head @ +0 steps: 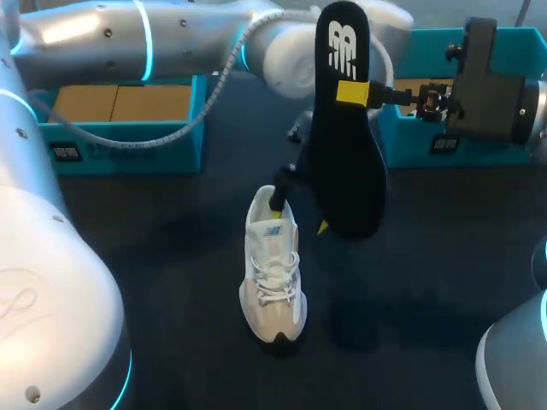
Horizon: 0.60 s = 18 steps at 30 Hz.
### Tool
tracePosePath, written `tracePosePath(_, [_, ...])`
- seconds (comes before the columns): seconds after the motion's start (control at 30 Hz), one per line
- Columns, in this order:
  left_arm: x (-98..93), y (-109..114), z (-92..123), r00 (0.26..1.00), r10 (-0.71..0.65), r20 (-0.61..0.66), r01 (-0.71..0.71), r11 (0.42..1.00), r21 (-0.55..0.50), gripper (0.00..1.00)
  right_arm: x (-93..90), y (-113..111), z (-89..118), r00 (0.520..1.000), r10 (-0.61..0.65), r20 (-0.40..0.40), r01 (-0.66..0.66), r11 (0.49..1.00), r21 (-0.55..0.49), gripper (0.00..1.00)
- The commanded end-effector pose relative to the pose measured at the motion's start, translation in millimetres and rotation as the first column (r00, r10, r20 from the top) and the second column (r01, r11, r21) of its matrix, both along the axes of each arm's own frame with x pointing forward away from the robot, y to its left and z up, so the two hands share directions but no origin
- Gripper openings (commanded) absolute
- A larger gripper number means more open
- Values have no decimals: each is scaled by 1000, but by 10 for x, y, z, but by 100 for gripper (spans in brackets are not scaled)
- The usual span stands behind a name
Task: Take the shoe out of the shoebox, open the shoe tongue, remove and reinsert the insole, then place the shoe into the shoebox
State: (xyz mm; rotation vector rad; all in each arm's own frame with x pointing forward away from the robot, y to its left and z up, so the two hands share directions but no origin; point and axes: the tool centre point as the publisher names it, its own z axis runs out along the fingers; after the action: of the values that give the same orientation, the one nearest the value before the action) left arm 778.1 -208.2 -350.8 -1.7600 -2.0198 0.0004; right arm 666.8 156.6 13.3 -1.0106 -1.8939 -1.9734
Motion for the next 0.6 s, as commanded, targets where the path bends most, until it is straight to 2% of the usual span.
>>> tracePosePath(0.03, [109, 158, 249, 999, 45, 23, -43, 994, -103, 100, 39, 52, -2, 1000, 0, 0, 0, 1000, 1, 0])
tracePosePath(0.2, [217, 180, 447, 995, 90, 50, -79, 979, -186, 100, 39, 52, -2, 1000, 0, 0, 0, 1000, 1, 0])
tracePosePath(0.6, [282, 263, 865, 970, 172, 173, -84, 901, -425, 100, 39, 52, -2, 1000, 0, 0, 0, 1000, 1, 0])
